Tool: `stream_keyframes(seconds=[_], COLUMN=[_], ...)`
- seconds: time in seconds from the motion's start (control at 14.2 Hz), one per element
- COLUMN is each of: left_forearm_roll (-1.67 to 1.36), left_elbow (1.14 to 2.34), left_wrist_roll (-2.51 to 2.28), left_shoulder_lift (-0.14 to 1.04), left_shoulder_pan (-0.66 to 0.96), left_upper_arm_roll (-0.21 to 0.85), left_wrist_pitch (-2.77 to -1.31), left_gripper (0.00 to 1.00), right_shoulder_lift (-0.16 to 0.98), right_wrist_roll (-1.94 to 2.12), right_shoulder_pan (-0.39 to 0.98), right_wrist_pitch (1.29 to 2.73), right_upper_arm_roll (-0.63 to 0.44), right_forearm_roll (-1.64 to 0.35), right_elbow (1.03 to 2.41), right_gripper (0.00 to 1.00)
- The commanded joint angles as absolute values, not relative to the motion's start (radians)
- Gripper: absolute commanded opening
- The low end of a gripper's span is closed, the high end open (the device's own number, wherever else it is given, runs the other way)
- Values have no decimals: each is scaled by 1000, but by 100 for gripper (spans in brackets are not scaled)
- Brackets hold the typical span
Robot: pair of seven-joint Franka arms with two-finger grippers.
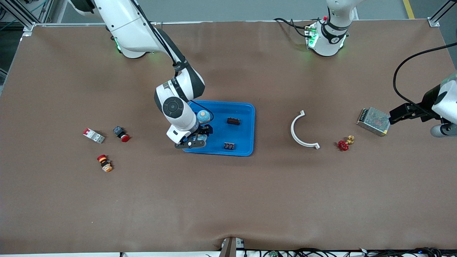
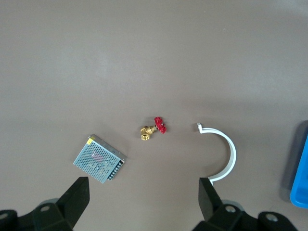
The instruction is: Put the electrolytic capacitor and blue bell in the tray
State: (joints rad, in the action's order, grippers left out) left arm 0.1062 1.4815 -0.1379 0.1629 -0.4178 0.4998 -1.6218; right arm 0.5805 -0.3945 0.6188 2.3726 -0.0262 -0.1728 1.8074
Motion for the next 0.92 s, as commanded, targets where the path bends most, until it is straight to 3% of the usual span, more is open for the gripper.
stream_keyframes(seconds=[0.0,0.28,0.63,0.85], left_forearm_roll=[48,40,26,23], left_elbow=[1489,1489,1489,1489], left_wrist_roll=[-75,-64,-31,23], left_shoulder_lift=[98,52,20,8], left_shoulder_pan=[-335,-162,-31,40], left_upper_arm_roll=[391,220,100,22], left_wrist_pitch=[-1582,-1528,-1505,-1467], left_gripper=[100,100,100,100], right_shoulder_lift=[431,289,103,-27], right_wrist_roll=[-390,-390,-387,-280], right_shoulder_pan=[612,606,577,491], right_wrist_pitch=[2222,2035,1806,1668], right_upper_arm_roll=[-21,-31,-34,-34], right_forearm_roll=[-156,-155,-42,-3], right_elbow=[1827,1825,1827,1827], right_gripper=[100,100,100,100])
